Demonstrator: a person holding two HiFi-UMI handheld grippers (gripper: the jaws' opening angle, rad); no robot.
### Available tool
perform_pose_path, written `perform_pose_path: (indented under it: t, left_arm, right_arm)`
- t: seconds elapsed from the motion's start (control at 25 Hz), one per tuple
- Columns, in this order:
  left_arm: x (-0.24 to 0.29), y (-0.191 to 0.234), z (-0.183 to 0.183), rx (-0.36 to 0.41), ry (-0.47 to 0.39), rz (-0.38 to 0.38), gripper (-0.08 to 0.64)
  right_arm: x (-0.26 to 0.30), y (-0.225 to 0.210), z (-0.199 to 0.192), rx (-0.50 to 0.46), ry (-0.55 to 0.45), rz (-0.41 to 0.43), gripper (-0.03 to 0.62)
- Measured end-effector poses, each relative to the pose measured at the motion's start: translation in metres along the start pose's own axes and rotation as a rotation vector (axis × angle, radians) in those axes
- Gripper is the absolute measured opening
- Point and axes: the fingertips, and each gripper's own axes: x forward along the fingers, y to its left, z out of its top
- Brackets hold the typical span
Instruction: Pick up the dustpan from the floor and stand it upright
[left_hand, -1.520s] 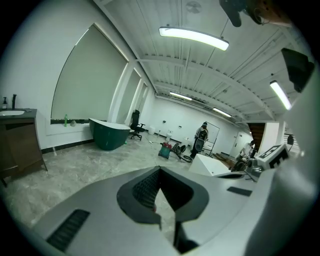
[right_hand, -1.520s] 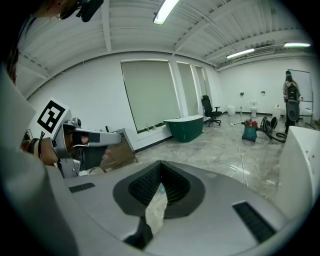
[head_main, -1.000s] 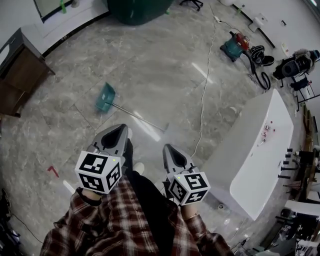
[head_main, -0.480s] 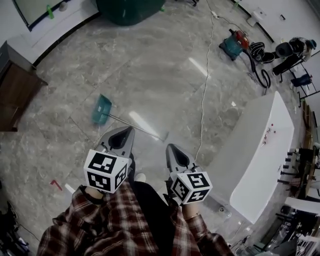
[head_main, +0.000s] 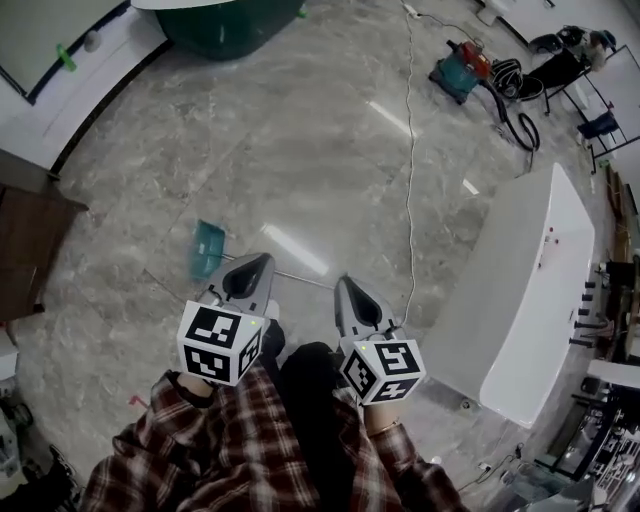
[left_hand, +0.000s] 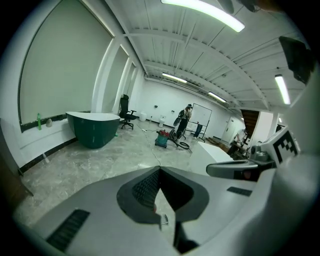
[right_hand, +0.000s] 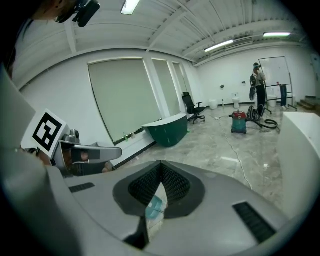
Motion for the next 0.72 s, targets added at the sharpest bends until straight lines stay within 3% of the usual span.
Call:
perform_pose_path:
  t: [0.28,0.52,0.6,0.72]
  left_arm:
    - [0.038,-0.002,0.001,-0.019,0.036,-0.018,0.002]
    - [0.064,-0.009,-0.013,-0.035,0.081,-0.017,0.002]
    - [0.067,-0.007,-0.022,-0.033,0.096,-0.015,0.000]
    - [0.076,-0.013,-0.035,-0.053,0.110,-0.012,0.001]
  right_arm:
    - [0.013,-0.048,0.008,0.055,0.005,-0.109,0.011]
    - [0.023,-0.092,-0.014,0.115,0.044,-0.153,0.016]
    - [0.027,-0.098,-0.026,0.145,0.063,-0.144,0.083]
    - [0.029,-0.113,-0.042,0.168,0.092,-0.146,0.113]
